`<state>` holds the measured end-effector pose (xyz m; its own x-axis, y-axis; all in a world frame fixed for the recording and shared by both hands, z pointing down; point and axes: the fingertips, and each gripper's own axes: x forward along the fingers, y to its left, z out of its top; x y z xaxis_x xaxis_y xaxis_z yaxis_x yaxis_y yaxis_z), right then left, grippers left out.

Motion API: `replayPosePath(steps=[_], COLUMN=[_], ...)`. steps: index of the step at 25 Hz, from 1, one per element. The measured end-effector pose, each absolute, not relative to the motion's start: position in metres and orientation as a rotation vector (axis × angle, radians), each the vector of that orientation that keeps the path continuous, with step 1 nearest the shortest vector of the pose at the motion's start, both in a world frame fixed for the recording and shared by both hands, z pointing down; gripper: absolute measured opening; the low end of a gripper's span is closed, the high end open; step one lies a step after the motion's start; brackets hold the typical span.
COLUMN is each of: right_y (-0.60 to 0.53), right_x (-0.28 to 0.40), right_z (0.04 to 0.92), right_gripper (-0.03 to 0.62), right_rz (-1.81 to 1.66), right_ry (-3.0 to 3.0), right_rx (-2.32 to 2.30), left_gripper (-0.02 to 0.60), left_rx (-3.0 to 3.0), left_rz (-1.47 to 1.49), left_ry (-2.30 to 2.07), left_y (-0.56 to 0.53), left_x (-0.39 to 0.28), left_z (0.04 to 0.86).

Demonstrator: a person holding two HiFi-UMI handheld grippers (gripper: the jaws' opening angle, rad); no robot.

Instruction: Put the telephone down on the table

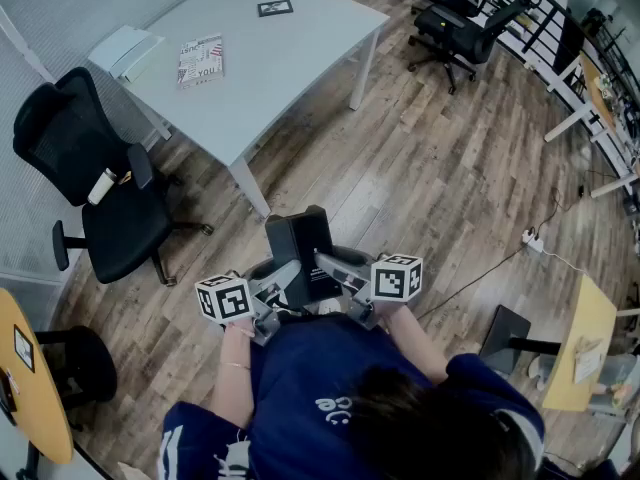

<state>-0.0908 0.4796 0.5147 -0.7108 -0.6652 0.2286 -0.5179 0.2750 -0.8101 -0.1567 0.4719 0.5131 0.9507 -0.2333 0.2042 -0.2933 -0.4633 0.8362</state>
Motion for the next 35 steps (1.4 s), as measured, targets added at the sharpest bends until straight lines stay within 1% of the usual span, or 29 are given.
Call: replayPosePath(steps=[6,22,28,35], right_y=[0.484,0.49,0.46,0.39], right_x=[-0.084,-0.034,-0.015,0.001], right_z=[0.513,0.526,0.532,0.53], right_gripper=[0.204,0.21,0.21,0.21], right_rz=[-1.405,-1.422,-1.413,-1.401], right_ry=[2.393,2.39,2.34,2.281], right_rx=[-1.119,-1.1,-1.163,-1.235], left_gripper=[0.17,0.17,0.171,0.171], left_rx=[2.076,2.057,2.056,2.079], left_rz=[0.069,0.073,0.097,0.127], left_ry=[-0.378,-0.406,-0.356,-0.265], left_y=[0.476,0.484,0.451,0.377], left_x=[-0.15,-0.1,-0.081,-0.063], left_z=[0.511,0.523,0.53,0.529])
